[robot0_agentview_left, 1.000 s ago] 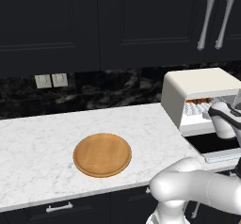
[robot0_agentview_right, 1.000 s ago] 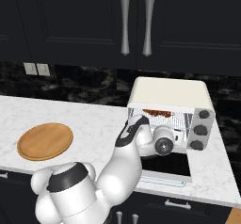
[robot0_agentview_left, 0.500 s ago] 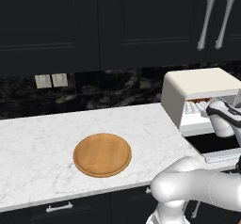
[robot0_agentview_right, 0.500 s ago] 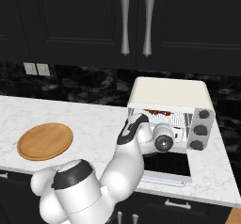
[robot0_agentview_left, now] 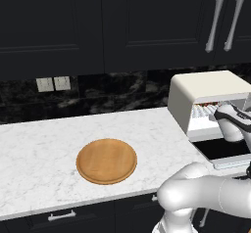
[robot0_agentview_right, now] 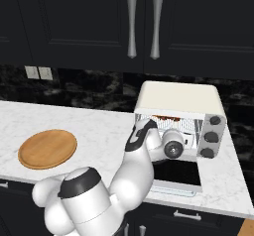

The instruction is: Pick up the kebab skewer and baguette bread, and place them inside the toaster oven. Close the toaster oven door and start by setting the timer.

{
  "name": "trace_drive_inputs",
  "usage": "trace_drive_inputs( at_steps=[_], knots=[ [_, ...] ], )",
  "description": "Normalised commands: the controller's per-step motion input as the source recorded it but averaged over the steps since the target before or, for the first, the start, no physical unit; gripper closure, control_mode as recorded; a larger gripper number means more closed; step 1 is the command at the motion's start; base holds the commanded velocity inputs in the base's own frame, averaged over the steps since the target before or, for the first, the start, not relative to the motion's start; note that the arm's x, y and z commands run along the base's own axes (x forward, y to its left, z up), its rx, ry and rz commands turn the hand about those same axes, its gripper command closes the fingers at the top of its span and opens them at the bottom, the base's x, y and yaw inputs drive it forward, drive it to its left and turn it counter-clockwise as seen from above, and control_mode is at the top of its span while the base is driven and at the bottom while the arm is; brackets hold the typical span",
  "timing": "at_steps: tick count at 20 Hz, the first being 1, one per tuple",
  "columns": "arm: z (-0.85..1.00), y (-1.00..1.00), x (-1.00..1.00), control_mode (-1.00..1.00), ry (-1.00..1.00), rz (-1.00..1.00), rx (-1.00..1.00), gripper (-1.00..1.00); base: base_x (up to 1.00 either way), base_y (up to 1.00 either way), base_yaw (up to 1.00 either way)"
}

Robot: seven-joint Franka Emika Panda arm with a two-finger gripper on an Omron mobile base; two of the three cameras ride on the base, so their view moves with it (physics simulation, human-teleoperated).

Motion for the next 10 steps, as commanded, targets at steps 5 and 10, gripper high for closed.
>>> trace_drive_inputs(
  at_steps=[5, 10],
  knots=[
    [0.0, 0.0, 0.13, -1.0, 0.0, 0.0, 0.0, -1.0, 0.0, 0.0, 0.0],
    [0.0, 0.0, 0.14, -1.0, 0.0, 0.0, 0.0, -1.0, 0.0, 0.0, 0.0]
  ],
)
